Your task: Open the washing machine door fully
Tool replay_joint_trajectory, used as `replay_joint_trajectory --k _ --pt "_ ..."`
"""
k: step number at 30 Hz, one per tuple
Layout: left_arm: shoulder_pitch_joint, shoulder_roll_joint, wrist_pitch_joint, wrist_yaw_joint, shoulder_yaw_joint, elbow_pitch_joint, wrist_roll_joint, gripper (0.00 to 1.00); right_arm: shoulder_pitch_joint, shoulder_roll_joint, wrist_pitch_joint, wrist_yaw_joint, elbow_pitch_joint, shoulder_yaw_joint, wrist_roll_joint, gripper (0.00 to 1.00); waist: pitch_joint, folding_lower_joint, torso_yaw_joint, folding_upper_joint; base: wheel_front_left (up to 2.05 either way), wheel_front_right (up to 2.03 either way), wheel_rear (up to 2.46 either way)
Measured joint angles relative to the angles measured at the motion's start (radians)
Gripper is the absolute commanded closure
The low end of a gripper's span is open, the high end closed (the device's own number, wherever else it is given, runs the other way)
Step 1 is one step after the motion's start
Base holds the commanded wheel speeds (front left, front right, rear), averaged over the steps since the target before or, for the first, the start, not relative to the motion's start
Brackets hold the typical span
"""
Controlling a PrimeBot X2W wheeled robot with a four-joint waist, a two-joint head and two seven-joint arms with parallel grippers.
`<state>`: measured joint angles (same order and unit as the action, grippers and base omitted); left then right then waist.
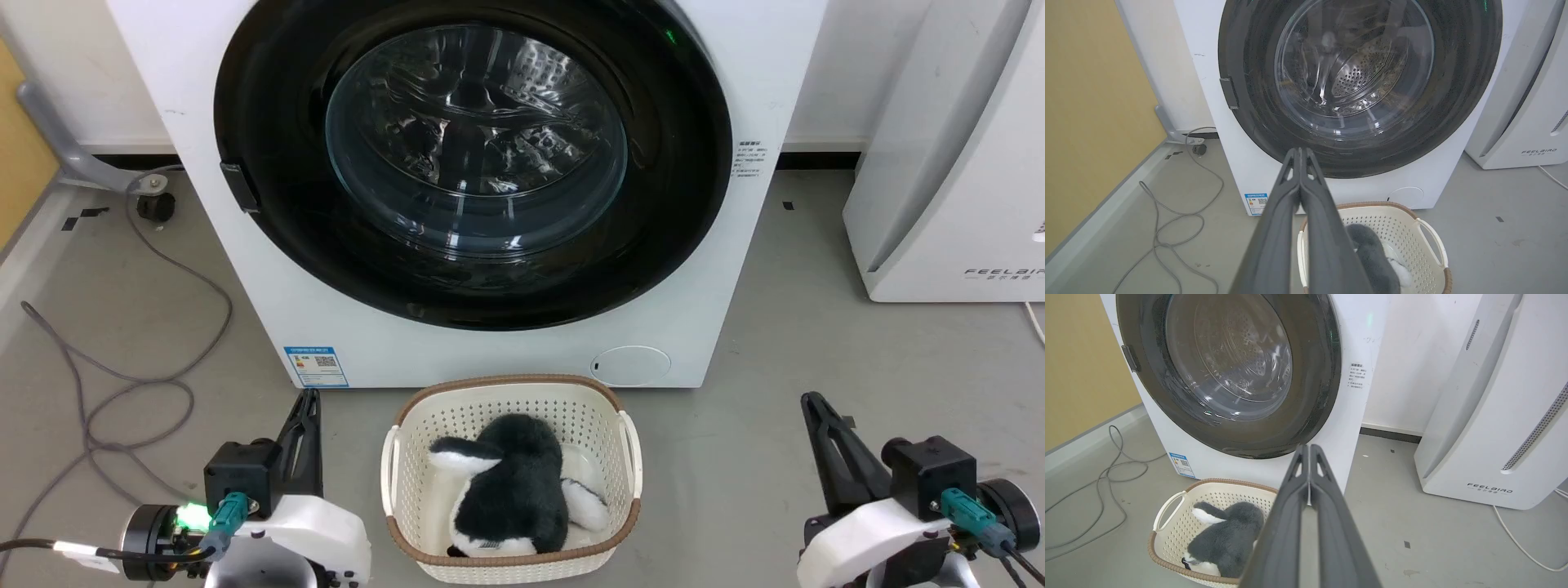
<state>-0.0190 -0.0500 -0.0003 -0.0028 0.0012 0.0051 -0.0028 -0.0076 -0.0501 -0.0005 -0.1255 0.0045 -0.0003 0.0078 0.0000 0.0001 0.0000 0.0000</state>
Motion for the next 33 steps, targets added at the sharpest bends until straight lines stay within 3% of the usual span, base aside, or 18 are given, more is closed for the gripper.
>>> replay_joint_trajectory --k 14,32,33 --pt "0.0 0.0 -0.01 0.01 -0.004 -0.001 -0.001 0.0 0.0 0.0 -0.011 0.002 -0.005 -0.005 0.025 0.0 0.002 0.0 0.0 0.0 0.0 0.0 0.0" --pt "0.0 0.001 -0.046 0.035 -0.018 -0.021 -0.018 0.0 -0.001 0.0 -0.047 0.002 -0.018 -0.023 0.152 0.0 0.009 0.0 0.005 0.0 0.0 0.0 0.0" --pt "0.0 0.001 -0.05 0.036 -0.018 -0.022 -0.019 0.0 -0.001 0.0 -0.047 0.002 -0.018 -0.022 0.157 0.69 0.01 0.0 0.006 0.0 0.0 0.0 0.0"
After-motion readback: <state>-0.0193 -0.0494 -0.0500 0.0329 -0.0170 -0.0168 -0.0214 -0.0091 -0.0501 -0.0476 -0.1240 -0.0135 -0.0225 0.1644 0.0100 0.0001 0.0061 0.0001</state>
